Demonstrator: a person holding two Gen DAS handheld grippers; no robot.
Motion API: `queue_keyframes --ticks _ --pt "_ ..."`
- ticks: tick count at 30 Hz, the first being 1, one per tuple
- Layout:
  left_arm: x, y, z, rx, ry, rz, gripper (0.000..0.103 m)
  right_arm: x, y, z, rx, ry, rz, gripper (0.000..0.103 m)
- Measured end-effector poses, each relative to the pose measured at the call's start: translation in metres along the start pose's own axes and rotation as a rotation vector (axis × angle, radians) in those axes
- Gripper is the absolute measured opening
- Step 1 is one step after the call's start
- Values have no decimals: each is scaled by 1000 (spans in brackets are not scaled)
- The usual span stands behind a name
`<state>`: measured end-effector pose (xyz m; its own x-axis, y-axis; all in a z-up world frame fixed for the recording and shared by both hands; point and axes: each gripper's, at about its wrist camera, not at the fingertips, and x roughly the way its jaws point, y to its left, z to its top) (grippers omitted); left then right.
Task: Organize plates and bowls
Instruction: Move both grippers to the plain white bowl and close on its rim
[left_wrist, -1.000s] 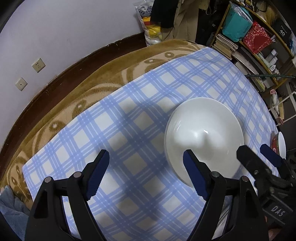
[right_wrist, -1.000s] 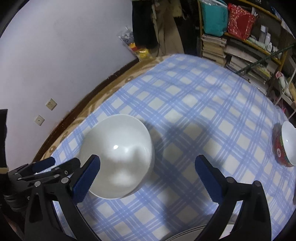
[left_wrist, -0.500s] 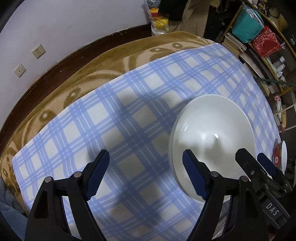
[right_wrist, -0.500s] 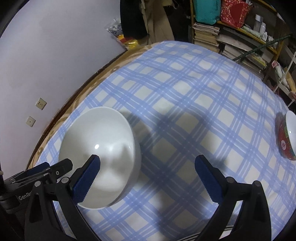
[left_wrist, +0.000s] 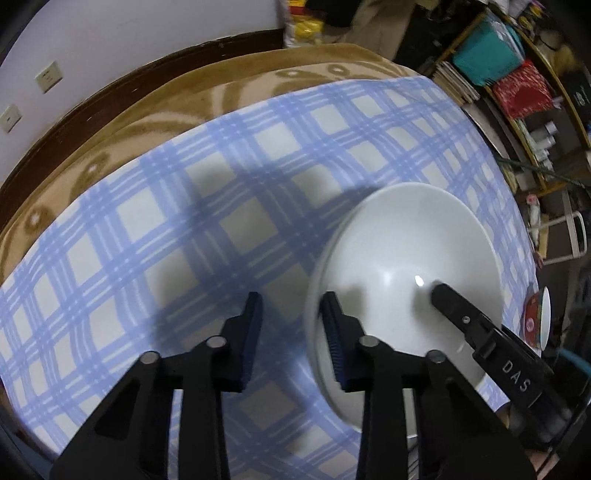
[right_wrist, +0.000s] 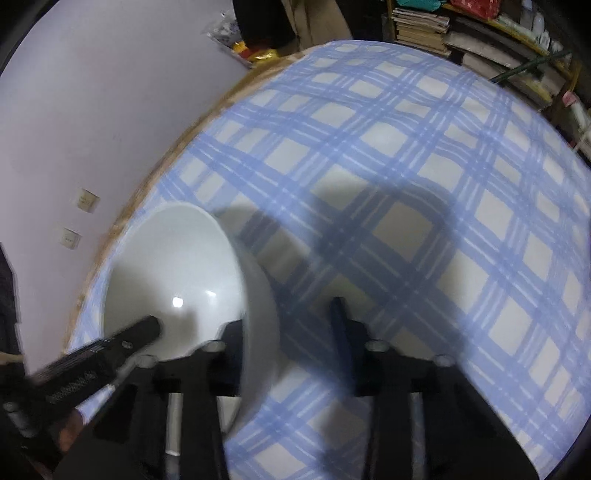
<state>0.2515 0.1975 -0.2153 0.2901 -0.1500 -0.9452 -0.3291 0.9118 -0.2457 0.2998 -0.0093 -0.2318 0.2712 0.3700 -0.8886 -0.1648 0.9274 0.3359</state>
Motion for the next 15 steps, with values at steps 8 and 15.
queue_keyframes --ticks 8,15 --pt "-8 -23 -6 105 -17 38 17 -4 18 -6 -113 25 -25 14" --pt "-32 -44 -24 197 -49 15 17 -30 2 -18 -78 12 1 14"
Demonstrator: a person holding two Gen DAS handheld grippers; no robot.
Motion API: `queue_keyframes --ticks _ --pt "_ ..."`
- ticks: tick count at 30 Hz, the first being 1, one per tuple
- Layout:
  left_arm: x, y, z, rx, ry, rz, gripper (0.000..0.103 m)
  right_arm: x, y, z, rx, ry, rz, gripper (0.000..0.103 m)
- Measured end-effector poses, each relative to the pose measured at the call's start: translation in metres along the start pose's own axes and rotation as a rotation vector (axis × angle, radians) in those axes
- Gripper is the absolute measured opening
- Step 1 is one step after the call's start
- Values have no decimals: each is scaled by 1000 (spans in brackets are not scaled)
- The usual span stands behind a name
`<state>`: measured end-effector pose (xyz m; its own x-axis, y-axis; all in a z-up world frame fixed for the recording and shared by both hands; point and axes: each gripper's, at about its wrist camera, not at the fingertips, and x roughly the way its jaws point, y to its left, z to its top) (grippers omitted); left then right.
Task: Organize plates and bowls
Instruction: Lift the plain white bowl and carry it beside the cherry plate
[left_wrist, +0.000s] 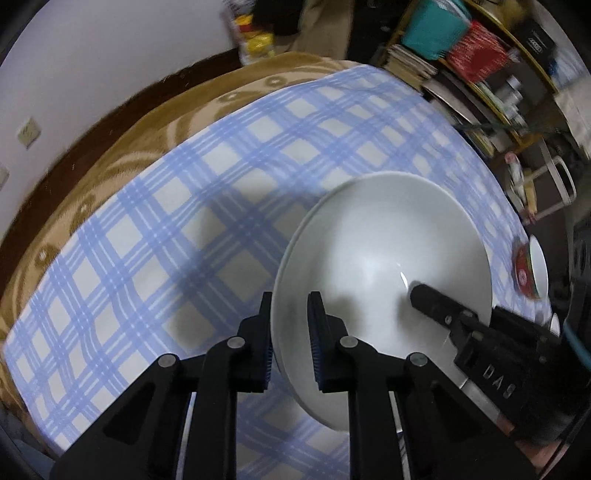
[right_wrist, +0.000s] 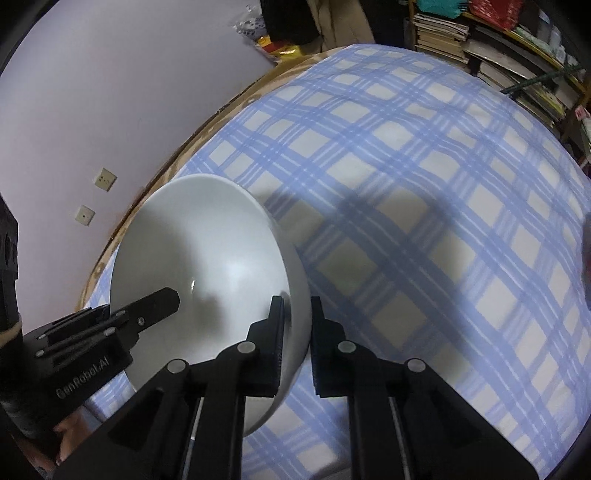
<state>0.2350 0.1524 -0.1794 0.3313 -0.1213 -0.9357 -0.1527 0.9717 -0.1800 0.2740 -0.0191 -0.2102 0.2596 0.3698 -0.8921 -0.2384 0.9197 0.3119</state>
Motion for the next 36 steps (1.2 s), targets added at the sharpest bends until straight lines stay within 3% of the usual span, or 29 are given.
queue_keyframes --ticks 12,23,36 --pt "-44 -68 -25 161 -53 -17 17 -68 -41 -33 72 -64 18 14" --pt "-71 -142 -57 243 -67 -60 17 -136 -83 -71 81 -146 -66 14" --pt "-78 -243 -100 373 -51 -120 17 -201 -162 -128 187 -210 -143 13"
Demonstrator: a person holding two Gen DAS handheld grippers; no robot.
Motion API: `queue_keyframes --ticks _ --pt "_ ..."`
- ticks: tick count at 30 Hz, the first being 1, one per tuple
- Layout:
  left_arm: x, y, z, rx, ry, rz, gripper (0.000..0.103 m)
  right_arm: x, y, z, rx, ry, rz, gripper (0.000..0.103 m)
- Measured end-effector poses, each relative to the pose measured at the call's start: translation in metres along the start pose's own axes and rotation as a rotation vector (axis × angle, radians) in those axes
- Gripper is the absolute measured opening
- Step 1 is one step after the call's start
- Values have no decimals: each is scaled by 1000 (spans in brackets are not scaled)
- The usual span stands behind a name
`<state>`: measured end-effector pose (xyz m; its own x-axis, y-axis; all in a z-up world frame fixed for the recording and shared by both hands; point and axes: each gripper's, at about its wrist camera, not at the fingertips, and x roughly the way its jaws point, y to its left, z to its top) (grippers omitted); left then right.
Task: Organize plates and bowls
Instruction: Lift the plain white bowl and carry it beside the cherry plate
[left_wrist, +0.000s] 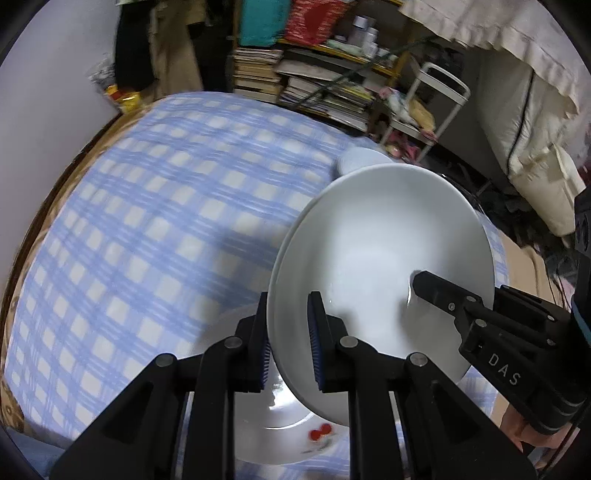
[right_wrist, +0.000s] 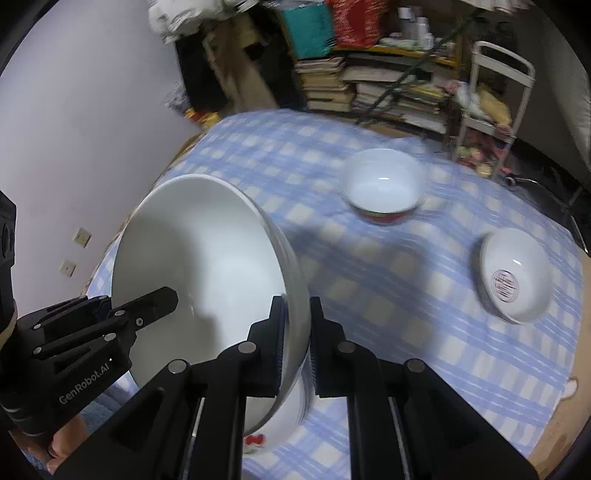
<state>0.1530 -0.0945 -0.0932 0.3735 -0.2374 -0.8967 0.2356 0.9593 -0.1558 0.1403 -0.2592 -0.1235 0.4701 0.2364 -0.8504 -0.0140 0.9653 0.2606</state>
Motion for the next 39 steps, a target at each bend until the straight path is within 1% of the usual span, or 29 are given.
queue_keyframes --ticks 3,6,13,15,21,27,30,34,39 --pt "8 -24 -3 51 16 4 18 -8 -20 -9 31 -1 -22 14" --pt "18 -45 -6 73 41 -4 18 -12 -41 -15 57 -2 -44 13" --pt "41 -75 -8 98 87 -13 18 -10 -76 -26 135 11 -76 14" --pt "46 -80 -9 102 95 -6 18 -7 -85 -28 163 28 -84 14" --pt "70 -86 -12 98 146 -19 18 12 -103 -36 190 94 -68 14" --pt "96 -90 -20 120 199 3 18 34 -114 -43 193 165 -79 14" --pt "101 -91 -26 149 194 19 19 42 -116 -45 191 202 -82 14" --pt "110 -87 -28 122 219 2 19 48 -114 -47 167 224 -100 14" --pt "116 -88 -30 114 219 2 19 52 -114 -45 137 219 -139 14"
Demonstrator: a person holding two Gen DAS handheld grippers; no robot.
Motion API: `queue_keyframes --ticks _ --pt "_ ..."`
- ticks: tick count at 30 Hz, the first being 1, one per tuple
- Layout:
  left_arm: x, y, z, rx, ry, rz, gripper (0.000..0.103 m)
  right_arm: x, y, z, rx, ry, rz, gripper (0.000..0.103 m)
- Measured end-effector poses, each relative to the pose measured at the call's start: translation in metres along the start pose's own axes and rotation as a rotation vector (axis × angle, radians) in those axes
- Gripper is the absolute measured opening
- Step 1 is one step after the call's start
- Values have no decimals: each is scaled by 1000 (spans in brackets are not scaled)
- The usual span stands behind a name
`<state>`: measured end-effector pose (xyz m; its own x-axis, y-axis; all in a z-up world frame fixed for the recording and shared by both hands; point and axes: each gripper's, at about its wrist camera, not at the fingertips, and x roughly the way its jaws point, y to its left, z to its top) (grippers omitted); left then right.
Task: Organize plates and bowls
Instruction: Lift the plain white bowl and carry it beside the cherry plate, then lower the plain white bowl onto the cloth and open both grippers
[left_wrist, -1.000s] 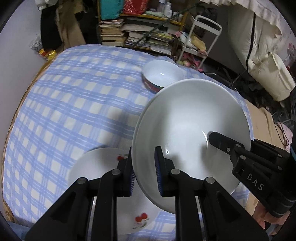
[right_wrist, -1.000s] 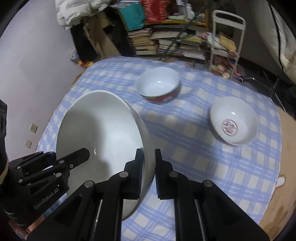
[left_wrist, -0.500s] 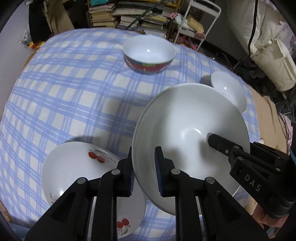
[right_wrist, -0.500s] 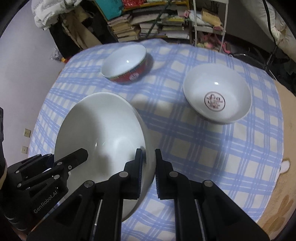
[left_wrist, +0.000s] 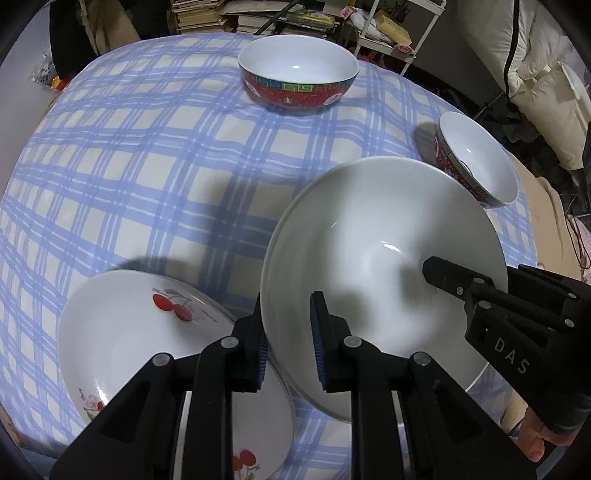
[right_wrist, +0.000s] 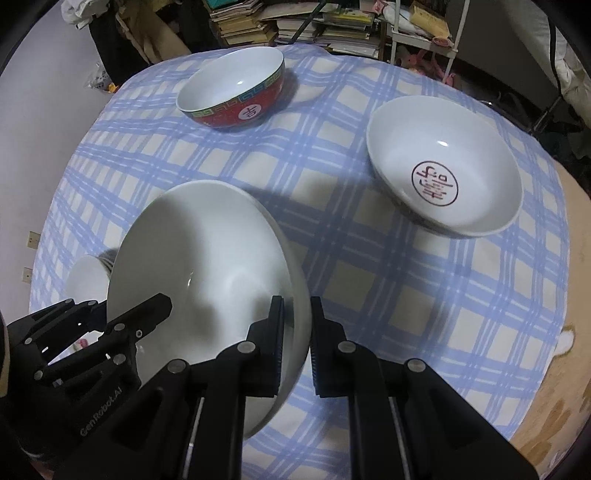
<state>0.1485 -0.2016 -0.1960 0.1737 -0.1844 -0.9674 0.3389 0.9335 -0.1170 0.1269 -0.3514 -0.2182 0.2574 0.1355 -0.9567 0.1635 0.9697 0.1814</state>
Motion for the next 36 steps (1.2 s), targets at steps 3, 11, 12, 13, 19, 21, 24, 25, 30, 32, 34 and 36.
queue_keyframes --ticks 3,11,12,13,19,21,24,25,30,32,34,36 --pt "1 -1 -1 2 2 2 19 6 -3 1 -1 20 -9 14" --pt "-2 -4 -1 10 -10 -4 19 9 2 -3 -51 41 -87 15" --pt "-4 -4 -2 15 -17 6 19 9 4 -4 -52 38 -86 15" --pt "-7 -5 -2 21 -25 21 19 7 4 -4 -52 34 -83 15" --pt "-22 -5 2 22 -52 46 21 -10 5 -1 -44 -31 -85 16" --pt "-27 -6 5 22 -65 61 22 -17 4 -1 -44 -57 -80 16" --pt "-38 -7 11 26 -82 72 23 -32 0 0 -29 -93 -57 18" --pt "-41 -7 13 26 -85 74 25 -37 -4 3 -21 -106 -45 23" --pt "-56 -15 28 23 -116 71 49 -59 -14 14 5 -180 -17 31" --pt "-62 -19 34 18 -140 71 51 -66 -22 20 39 -202 -27 38" --pt "-66 -24 42 13 -142 73 66 -74 -32 24 75 -227 -15 58" --pt "-71 -28 48 16 -154 66 69 -81 -41 29 79 -247 -8 65"
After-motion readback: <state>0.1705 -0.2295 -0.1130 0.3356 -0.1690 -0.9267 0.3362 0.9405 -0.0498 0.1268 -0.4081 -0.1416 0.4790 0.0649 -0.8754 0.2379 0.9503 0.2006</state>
